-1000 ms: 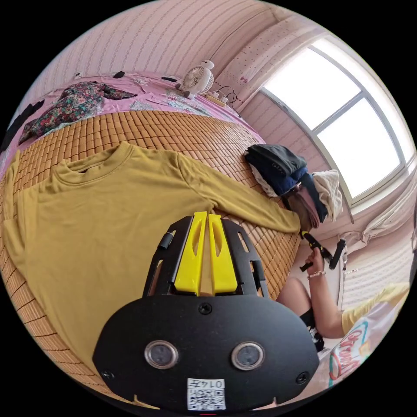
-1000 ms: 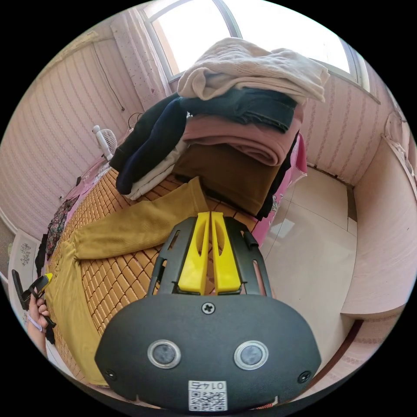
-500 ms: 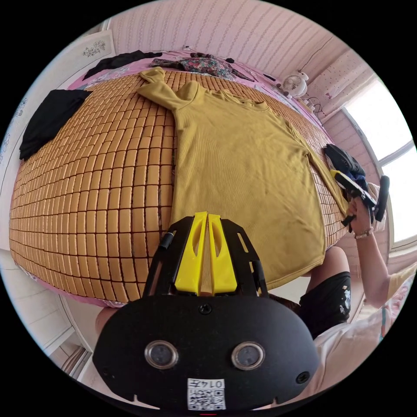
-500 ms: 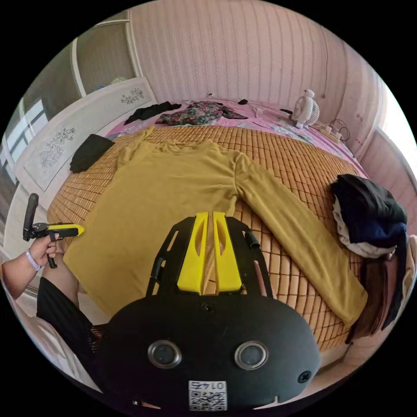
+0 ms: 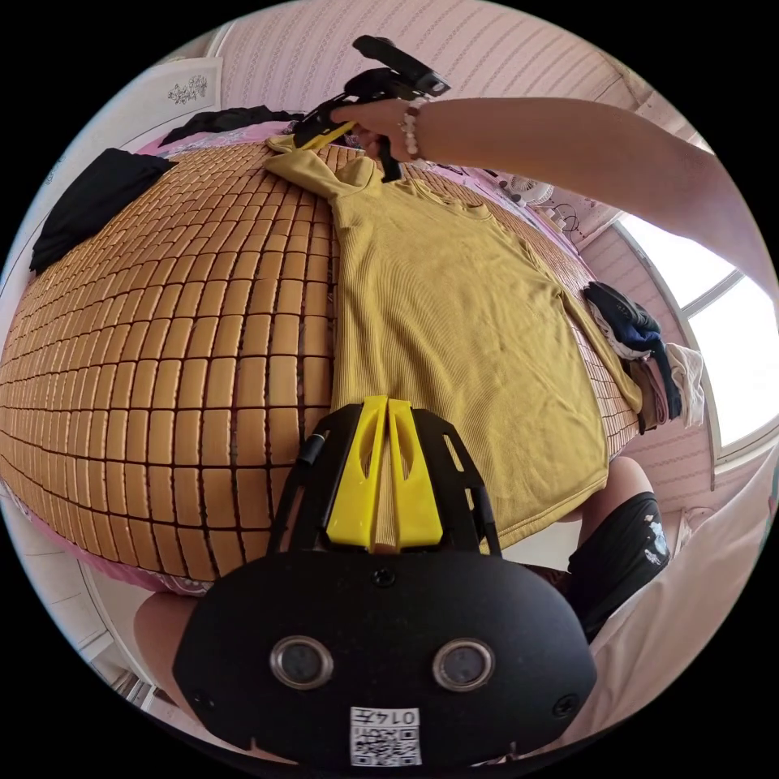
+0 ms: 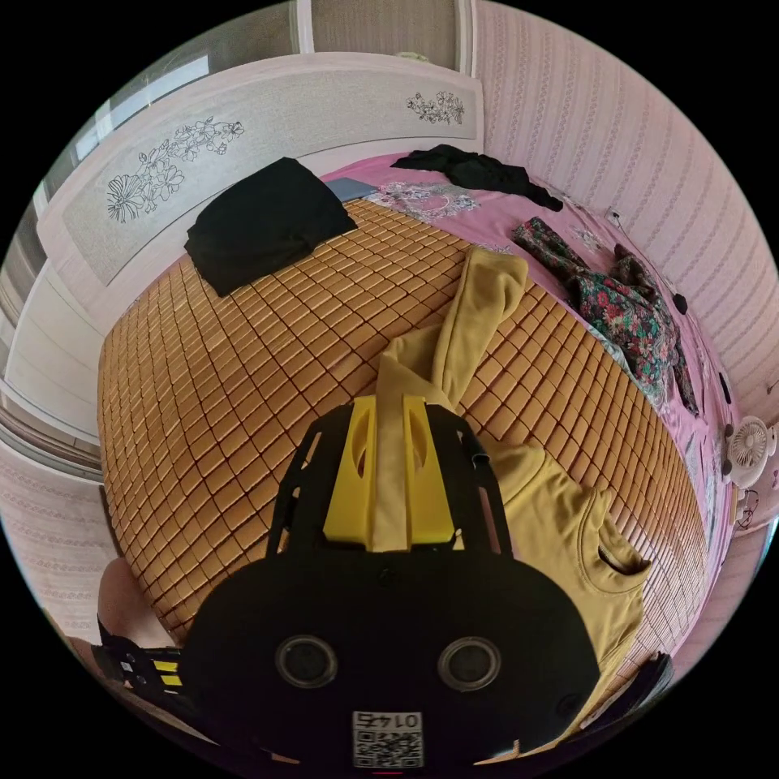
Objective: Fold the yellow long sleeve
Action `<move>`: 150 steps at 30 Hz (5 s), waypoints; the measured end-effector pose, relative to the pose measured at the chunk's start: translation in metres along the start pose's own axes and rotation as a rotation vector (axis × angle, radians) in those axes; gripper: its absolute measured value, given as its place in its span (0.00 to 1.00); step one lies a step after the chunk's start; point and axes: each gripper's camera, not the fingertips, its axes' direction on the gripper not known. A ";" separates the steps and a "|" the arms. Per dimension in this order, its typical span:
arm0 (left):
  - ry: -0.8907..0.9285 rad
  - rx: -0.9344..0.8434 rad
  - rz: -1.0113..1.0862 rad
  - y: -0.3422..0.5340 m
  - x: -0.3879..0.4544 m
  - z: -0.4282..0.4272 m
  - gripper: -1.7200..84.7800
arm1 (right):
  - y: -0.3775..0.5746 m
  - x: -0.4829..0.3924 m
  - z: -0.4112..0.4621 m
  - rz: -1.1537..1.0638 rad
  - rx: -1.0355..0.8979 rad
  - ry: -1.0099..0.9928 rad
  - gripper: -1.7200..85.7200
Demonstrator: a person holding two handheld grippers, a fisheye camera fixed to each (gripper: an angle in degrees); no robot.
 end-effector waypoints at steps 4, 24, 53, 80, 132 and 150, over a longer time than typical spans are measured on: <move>0.077 0.002 -0.003 0.008 -0.013 -0.015 0.01 | -0.045 -0.011 0.039 0.032 -0.118 0.135 0.07; 0.110 0.211 -0.172 0.059 -0.044 -0.154 0.02 | 0.040 0.146 -0.126 -0.121 0.240 -0.485 0.04; -0.213 0.255 -0.380 0.049 -0.204 -0.327 0.09 | 0.146 0.054 -0.135 -0.173 -0.057 -0.369 0.03; -0.381 0.171 -0.557 0.009 -0.261 -0.273 0.07 | 0.196 0.138 -0.122 0.288 -0.241 0.075 0.09; 0.431 0.075 0.269 0.031 0.092 -0.075 0.03 | 0.476 0.063 -0.181 0.613 0.073 -0.171 0.17; -0.121 0.062 0.260 0.023 0.092 0.014 0.04 | 0.398 0.006 -0.182 0.177 0.173 0.217 0.05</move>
